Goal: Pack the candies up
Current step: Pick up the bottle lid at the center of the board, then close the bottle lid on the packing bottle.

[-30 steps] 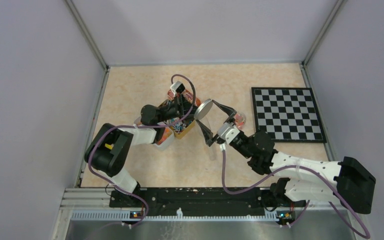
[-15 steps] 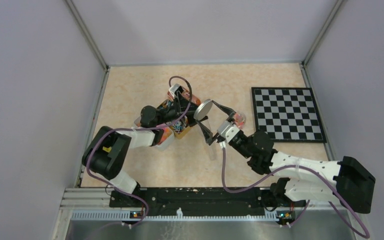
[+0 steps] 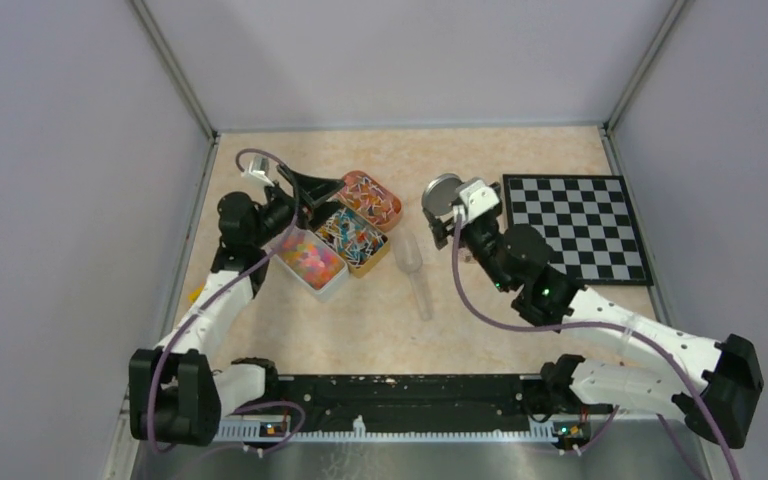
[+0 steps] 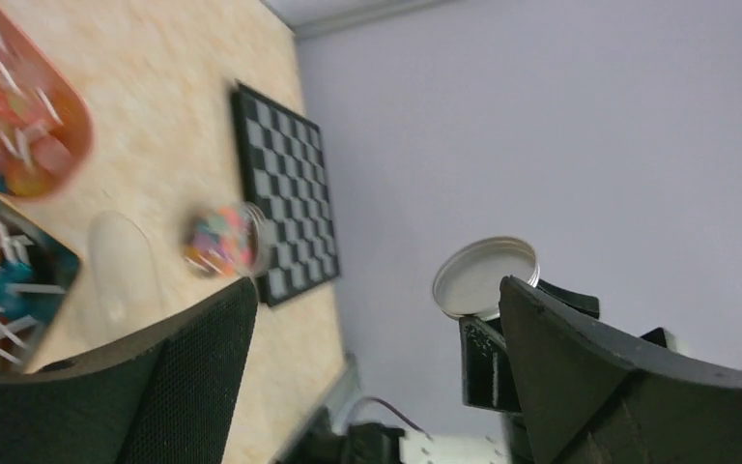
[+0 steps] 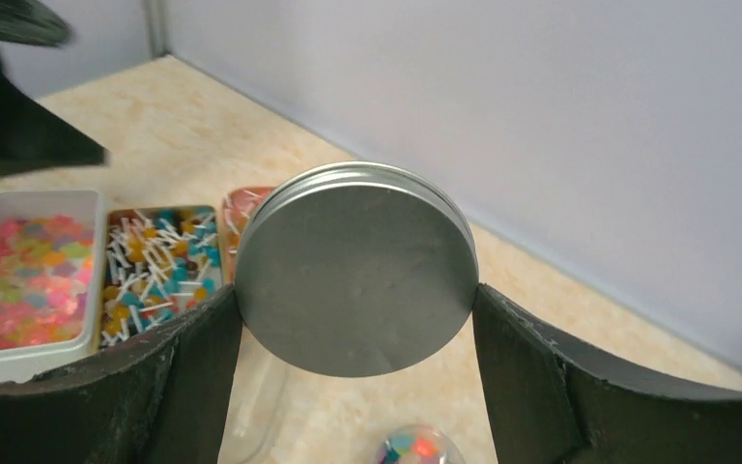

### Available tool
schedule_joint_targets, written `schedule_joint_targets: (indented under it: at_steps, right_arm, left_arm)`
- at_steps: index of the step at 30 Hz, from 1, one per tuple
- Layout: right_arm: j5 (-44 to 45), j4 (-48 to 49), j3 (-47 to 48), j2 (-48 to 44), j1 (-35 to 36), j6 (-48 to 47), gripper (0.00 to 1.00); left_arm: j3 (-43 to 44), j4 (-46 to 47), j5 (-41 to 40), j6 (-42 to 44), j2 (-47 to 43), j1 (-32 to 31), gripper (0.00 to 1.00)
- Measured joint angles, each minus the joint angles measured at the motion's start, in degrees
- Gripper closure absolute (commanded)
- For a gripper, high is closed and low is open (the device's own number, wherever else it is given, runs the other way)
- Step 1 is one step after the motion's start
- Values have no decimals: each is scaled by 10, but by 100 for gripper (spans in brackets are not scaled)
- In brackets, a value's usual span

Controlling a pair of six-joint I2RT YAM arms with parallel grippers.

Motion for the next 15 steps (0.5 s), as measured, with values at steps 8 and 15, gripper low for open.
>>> schedule_joint_targets:
  at_steps: [8, 15]
  right_arm:
    - [17, -303, 103, 12, -111, 135, 25]
    - [-45, -482, 178, 87, -175, 187, 24]
  left_arm:
    - [228, -323, -84, 339, -21, 3, 2]
    - [226, -448, -182, 497, -62, -24, 2]
